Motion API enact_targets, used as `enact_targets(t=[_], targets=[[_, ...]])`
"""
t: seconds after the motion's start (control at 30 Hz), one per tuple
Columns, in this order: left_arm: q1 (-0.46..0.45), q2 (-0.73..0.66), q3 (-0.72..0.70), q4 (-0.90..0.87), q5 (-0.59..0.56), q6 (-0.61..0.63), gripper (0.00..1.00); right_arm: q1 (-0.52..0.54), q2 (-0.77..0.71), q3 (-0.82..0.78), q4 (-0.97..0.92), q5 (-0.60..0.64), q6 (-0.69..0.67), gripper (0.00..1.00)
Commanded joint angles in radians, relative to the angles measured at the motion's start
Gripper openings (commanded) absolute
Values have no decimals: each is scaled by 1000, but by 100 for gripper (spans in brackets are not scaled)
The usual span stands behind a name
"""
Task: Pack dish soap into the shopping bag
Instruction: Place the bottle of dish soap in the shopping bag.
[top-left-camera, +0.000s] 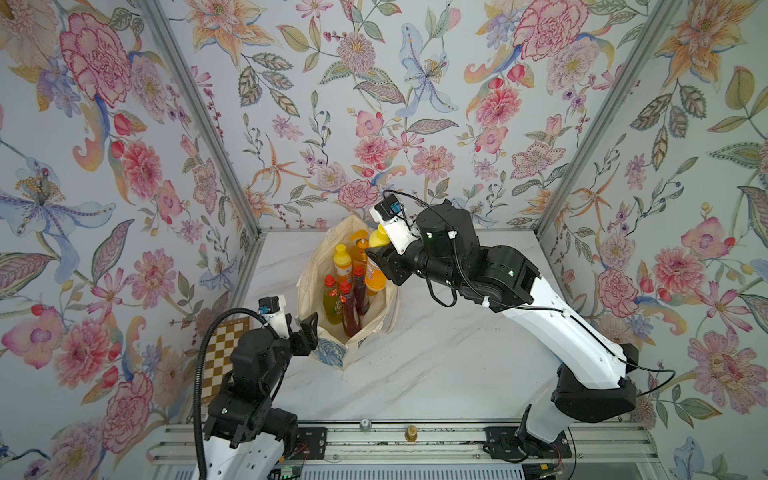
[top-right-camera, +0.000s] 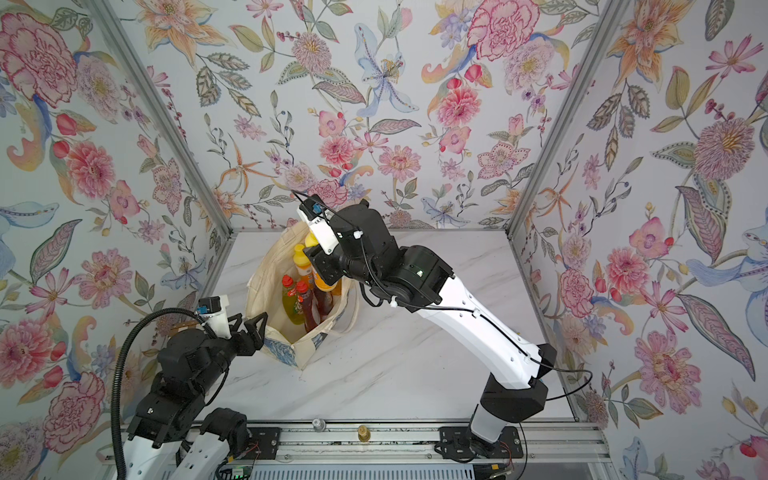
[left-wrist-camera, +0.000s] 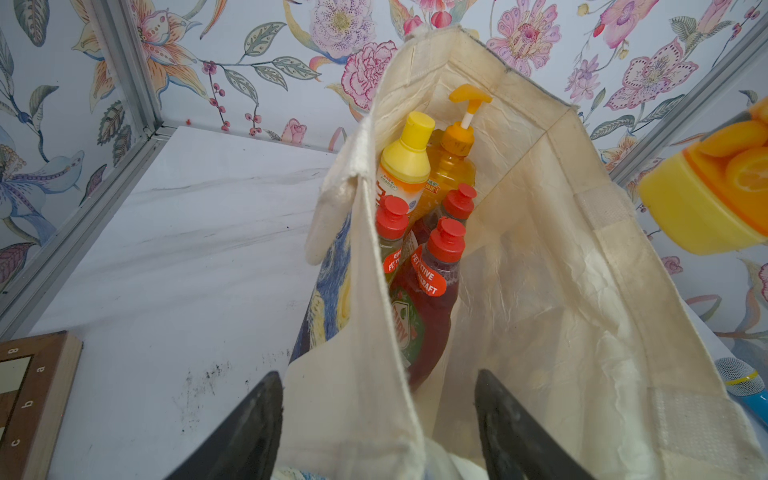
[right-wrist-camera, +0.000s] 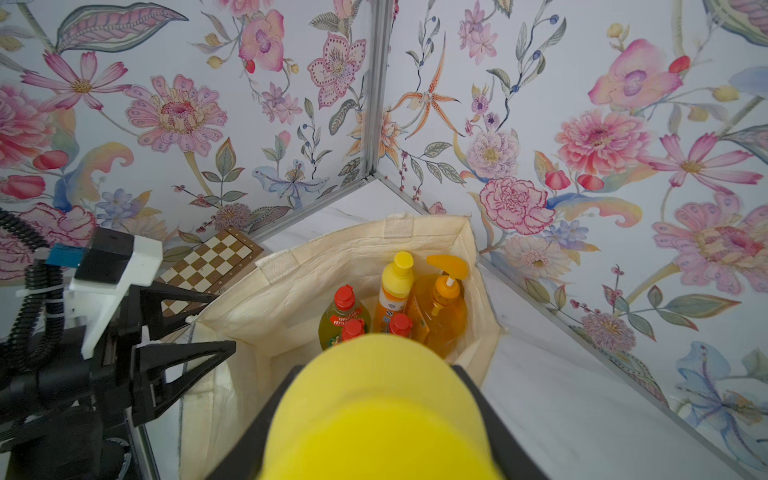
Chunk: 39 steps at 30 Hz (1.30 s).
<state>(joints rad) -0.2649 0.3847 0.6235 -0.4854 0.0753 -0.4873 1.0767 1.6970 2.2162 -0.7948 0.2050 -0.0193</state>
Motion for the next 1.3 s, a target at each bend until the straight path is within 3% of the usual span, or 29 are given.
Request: enact_targets(t=[0.0,0.43,0.63,0.8,1.27], targets=[[-8,-18,-22,24,23,-11,70,19,25,99,67,-27,-22,0],[-10,-10,-15,32,44,-14,43,56,205,240,71,-138,-11,0],[-7,-6,-5,34,49,-21,17,66,270,243,98,-153,-3,0],[-7,-1,8,33,47,-19,3,66,318,210,149,-161,16,0],[-8,-19,37,22,13,-20,2,51,346,-31,397,-209,36,0]])
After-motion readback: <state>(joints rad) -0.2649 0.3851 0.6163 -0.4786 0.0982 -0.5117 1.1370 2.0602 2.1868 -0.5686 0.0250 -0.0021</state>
